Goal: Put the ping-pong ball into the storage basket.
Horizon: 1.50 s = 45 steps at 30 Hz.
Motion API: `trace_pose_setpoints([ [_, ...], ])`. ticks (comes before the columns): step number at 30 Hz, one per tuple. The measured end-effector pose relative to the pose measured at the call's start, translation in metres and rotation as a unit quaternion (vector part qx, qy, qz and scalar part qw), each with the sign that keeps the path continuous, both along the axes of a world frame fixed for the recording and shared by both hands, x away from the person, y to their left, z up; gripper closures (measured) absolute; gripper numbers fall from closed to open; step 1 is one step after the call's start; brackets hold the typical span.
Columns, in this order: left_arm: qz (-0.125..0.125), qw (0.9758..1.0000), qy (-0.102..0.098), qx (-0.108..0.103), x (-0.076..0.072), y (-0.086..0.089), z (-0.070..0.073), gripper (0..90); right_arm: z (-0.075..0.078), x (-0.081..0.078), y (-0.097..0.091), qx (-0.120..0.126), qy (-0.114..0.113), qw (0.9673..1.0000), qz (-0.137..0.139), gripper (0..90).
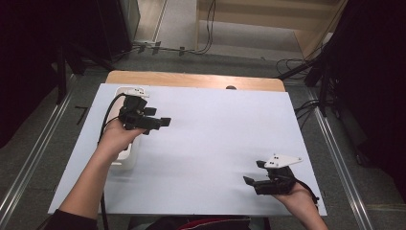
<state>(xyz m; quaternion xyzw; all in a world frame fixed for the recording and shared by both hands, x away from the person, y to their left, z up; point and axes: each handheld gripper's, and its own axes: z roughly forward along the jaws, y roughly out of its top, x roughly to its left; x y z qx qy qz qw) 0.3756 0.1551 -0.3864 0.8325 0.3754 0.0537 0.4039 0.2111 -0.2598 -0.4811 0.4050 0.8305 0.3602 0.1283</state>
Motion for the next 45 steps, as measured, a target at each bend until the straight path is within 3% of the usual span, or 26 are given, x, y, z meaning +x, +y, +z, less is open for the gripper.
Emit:
trace_pose_setpoints([
  [19, -0.023, 0.9997, -0.002, 0.001, -0.017, -0.011, -0.007, 23.0, 0.0, 0.0, 0.0, 0.002, 0.0, 1.0, -0.002, 22.1],
  [26, -0.036, 0.9993, 0.0, 0.012, -0.023, -0.015, -0.009, 23.0, 0.0, 0.0, 0.0, 0.003, 0.0, 1.0, -0.002, 22.1],
  [36, -0.044, 0.999, -0.004, 0.008, -0.034, -0.021, -0.012, 23.0, 0.001, 0.0, -0.001, 0.007, 0.003, 1.0, -0.004, 22.1],
  [40, -0.052, 0.9985, -0.004, 0.017, -0.038, -0.022, -0.015, 23.0, 0.001, 0.0, -0.002, 0.012, 0.002, 0.9999, -0.005, 22.1],
  [45, -0.052, 0.9986, 0.0, 0.007, -0.041, -0.023, -0.017, 23.0, 0.001, 0.0, -0.002, 0.012, 0.002, 0.9999, -0.005, 22.1],
])
